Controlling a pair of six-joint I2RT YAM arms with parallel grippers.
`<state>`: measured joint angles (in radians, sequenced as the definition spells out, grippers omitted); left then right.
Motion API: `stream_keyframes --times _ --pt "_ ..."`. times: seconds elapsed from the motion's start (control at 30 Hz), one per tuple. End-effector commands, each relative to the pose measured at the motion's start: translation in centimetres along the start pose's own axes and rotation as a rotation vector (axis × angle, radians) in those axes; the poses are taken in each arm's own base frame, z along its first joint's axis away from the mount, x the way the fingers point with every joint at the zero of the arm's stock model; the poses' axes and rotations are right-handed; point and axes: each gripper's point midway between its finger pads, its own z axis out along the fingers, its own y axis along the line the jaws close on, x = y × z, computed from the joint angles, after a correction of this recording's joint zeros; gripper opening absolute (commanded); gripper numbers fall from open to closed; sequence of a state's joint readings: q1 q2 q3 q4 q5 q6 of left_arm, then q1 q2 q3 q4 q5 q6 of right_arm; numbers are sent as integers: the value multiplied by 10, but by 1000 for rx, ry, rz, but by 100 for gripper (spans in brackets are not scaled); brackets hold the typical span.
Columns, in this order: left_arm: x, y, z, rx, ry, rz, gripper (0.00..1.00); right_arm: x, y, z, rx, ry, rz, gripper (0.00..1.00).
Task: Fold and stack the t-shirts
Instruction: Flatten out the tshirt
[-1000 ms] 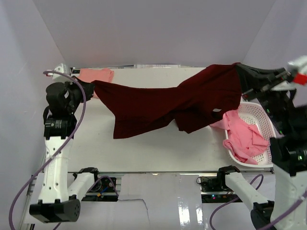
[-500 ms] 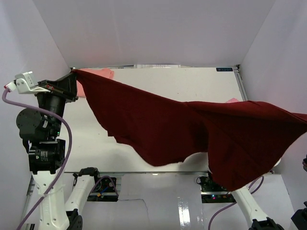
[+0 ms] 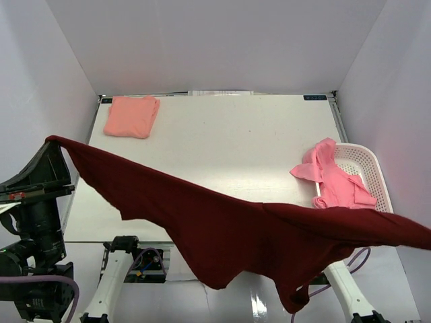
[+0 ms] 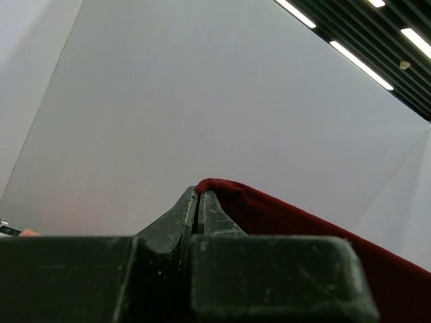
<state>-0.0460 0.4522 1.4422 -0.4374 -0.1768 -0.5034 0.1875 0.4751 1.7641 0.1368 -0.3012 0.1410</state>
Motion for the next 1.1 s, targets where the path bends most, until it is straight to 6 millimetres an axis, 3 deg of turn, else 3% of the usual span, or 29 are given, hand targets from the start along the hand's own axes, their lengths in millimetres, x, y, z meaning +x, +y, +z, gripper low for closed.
stream_keyframes --times 0.0,0.07,0.13,0.27,0.3,0.33,0.47,0.5,0.53,0.6,0.63,0.7,0.73,0.8,0.83,0.87,0.9,0.93,0.97,1.0,1.03,1.07 --pt "7 34 4 -168 11 36 0 -35 1 -7 48 -110 -1 8" --pt "13 45 0 -209 20 41 0 -26 2 -7 51 -94 19 8" --pt "25 58 -3 -259 41 38 0 -2 3 -3 42 -41 40 8" --pt "60 83 -9 -330 94 35 0 39 0 -2 51 42 81 8" --pt "77 92 -10 -346 126 42 0 46 0 -2 48 45 89 8" --pt "85 95 -9 -348 140 38 0 70 -4 -3 58 86 114 8" --pt "127 104 -4 -340 227 36 0 131 -9 -8 68 192 193 8" --pt "146 109 -4 -343 264 24 0 156 -11 -13 80 227 231 8" --pt "156 113 -5 -344 292 28 0 156 -12 -12 78 220 229 8" --pt "178 112 -4 -320 338 2 0 203 -12 -24 95 312 311 8" --pt "202 120 -5 -327 394 9 0 231 -13 -28 97 369 347 8" --pt "221 120 -1 -296 431 3 0 295 -11 -49 116 503 447 8" --pt "235 126 0 -300 451 8 0 314 -9 -57 117 533 472 8" --pt "260 138 3 -329 507 25 0 372 -6 -92 166 648 561 8" --pt "267 140 6 -332 518 27 0 390 -4 -103 182 678 586 8" --pt "289 151 5 -360 569 40 0 404 -3 -113 193 702 604 8" --pt "309 162 5 -389 614 47 0 441 2 -141 232 796 657 8" --pt "308 161 7 -385 604 45 0 453 2 -146 243 823 674 8" --pt "329 173 6 -420 659 61 0 468 3 -158 262 861 692 8" --pt "339 178 6 -436 681 64 0 498 7 -183 300 944 731 8" --pt "347 181 10 -438 686 65 0 514 10 -196 322 989 760 8" --pt "367 191 8 -467 735 79 0 542 15 -220 351 1079 802 8"
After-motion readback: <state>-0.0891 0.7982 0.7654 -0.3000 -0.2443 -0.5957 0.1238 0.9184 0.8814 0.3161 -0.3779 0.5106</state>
